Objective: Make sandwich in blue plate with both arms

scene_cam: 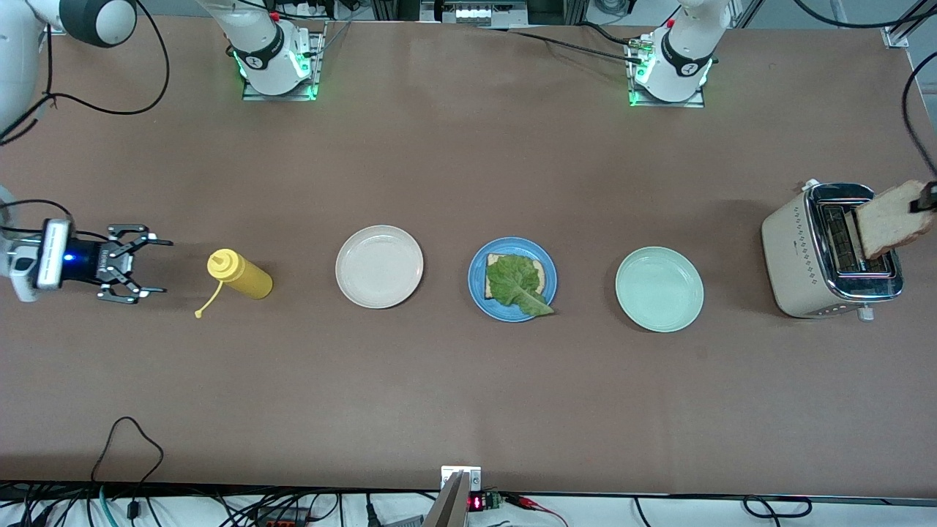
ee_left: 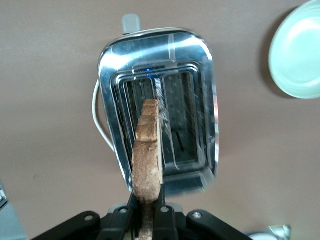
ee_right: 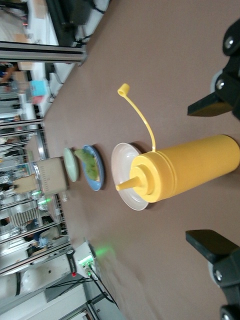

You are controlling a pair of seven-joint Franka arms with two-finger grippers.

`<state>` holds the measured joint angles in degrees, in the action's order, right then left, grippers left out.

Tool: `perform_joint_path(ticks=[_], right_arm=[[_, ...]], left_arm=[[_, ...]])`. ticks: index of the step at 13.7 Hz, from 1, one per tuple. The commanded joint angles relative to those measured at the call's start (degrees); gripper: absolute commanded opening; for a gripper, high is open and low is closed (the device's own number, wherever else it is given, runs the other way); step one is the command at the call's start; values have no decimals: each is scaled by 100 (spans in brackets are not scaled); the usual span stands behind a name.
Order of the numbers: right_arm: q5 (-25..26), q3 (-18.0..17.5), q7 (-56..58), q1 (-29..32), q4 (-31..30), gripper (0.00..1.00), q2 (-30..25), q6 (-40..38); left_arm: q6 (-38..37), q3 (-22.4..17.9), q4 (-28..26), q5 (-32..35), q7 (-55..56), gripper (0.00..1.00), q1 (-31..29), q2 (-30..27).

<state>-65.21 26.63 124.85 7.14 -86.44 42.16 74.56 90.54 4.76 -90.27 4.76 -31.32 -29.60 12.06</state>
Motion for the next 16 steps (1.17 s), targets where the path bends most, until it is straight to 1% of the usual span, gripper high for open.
perform_joint_path(ticks=[1, 3, 4, 5, 6, 7, 8, 9, 12, 14, 15, 16], right_arm=[[464, 919, -1230, -1027, -57, 100, -558, 278], [938, 1709, -2258, -1984, 66, 100, -840, 532], [1140, 2175, -2872, -2502, 119, 100, -910, 603], [1334, 2667, -3540, -3064, 215, 100, -911, 656], [1553, 3194, -4181, -3627, 346, 100, -902, 700], [1747, 3669, -4788, -4163, 391, 100, -885, 787], [1844, 3900, -5212, -4473, 392, 100, -876, 875], [1950, 4033, -5582, -4676, 392, 100, -867, 963], [2003, 4060, -6164, -4731, 461, 100, -876, 1034], [2012, 4078, -6576, -4775, 488, 100, -876, 1025], [2160, 4026, -6840, -4792, 567, 100, -893, 1025], [2414, 3816, -7251, -4732, 750, 100, -920, 991]], left_arm=[[-807, 287, 877, -1, -190, 1, -11, 68], [-1186, 743, 932, -71, -146, 1, -11, 68], [-1370, 1128, 923, -80, -216, 1, -2, 86], [-1537, 1645, 914, -72, -208, 1, -2, 138], [-1591, 2042, 914, -80, -104, 1, 6, 226], [-1592, 2324, 897, -98, -76, 1, 93, 375], [-1592, 2536, 862, -116, -15, 1, 207, 472], [-1592, 2616, 853, -325, 107, 1, 365, 586], [-1688, 2635, 800, -1378, 1274, 1, 665, 893], [-1619, 2626, 791, -2133, 1592, 1, 753, 1200], [-1383, 2626, 774, -2555, 1628, 1, 745, 1472], [-1068, 2626, 652, -2977, 1638, 1, 745, 1657]])
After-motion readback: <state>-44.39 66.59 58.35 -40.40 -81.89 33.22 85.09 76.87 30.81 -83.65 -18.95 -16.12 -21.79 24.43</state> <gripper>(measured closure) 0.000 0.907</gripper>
